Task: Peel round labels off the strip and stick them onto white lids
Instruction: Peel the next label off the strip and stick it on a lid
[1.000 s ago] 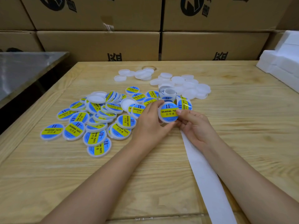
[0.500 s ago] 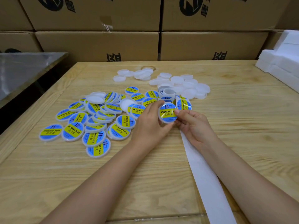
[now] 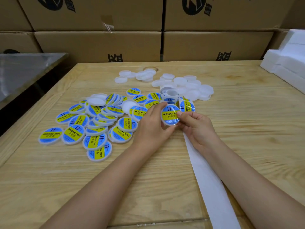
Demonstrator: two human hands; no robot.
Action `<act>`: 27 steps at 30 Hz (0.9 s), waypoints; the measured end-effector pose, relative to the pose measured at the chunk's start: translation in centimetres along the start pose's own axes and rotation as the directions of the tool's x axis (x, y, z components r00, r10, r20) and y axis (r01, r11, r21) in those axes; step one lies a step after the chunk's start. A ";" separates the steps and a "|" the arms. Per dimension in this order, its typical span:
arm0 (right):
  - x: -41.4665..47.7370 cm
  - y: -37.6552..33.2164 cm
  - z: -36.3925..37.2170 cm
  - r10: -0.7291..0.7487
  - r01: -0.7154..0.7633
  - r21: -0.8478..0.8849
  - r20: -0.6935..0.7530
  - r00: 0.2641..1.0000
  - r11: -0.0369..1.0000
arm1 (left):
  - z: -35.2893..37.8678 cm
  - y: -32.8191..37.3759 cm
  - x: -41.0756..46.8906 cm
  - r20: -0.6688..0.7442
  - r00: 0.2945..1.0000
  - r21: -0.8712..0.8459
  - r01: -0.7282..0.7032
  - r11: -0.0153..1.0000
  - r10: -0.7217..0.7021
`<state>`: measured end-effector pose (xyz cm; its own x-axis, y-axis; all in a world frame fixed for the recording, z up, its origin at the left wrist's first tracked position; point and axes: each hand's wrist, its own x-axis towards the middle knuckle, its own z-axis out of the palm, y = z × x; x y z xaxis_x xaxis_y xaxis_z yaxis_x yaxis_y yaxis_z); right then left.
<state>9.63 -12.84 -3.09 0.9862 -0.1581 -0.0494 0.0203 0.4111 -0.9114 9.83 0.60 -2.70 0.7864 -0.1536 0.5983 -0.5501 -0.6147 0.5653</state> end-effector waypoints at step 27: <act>-1.3 1.0 0.7 -0.465 0.358 -0.536 -0.072 0.883 0.764 | 0.3 0.4 -0.1 -0.007 0.986 -0.081 0.163 0.983 -0.164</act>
<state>8.47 -11.61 -3.61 0.8492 -0.3951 0.3504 0.2808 -0.2242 -0.9332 9.61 0.15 -2.67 0.8639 -0.0449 0.5016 -0.4355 -0.5667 0.6994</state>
